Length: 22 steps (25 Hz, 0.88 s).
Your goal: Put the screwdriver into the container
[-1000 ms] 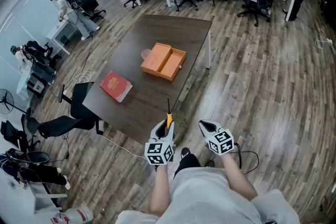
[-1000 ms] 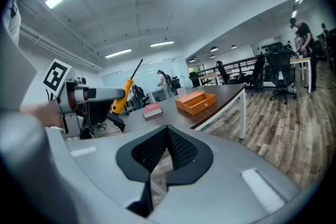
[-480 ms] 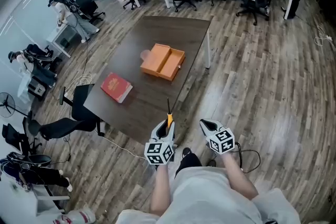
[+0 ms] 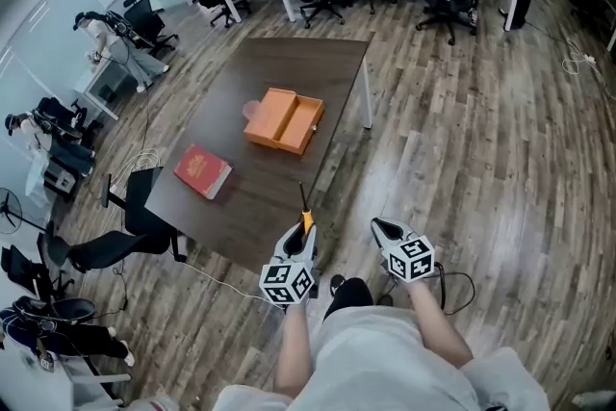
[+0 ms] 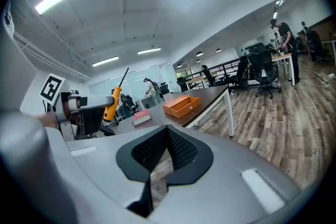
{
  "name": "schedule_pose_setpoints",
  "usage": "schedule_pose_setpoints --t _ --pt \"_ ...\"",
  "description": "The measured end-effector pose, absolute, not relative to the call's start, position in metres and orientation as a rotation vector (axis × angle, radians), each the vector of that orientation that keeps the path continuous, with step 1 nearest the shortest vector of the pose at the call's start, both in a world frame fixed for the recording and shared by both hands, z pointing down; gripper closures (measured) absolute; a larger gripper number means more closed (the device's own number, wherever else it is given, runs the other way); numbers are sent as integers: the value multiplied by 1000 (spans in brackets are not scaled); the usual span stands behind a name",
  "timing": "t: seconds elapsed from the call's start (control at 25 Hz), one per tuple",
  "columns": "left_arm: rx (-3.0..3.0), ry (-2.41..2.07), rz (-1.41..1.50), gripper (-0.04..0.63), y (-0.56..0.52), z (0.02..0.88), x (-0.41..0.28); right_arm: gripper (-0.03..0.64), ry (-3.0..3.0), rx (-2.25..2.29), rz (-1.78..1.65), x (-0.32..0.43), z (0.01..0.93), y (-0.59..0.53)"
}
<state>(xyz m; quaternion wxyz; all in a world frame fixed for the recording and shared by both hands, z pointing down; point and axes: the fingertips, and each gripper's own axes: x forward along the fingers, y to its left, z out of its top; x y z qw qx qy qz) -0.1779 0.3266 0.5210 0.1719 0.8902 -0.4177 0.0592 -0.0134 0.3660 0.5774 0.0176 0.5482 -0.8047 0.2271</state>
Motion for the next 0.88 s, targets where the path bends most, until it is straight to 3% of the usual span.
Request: schedule_pose_setpoints --t 0.44,0.88 --pt "2467 -1188 220 434 316 544 -189 614 -2483 1752 787 -3 594 362" --pt "2441 -1150 172 434 217 547 -167 615 -2438 1776 801 19 602 275"
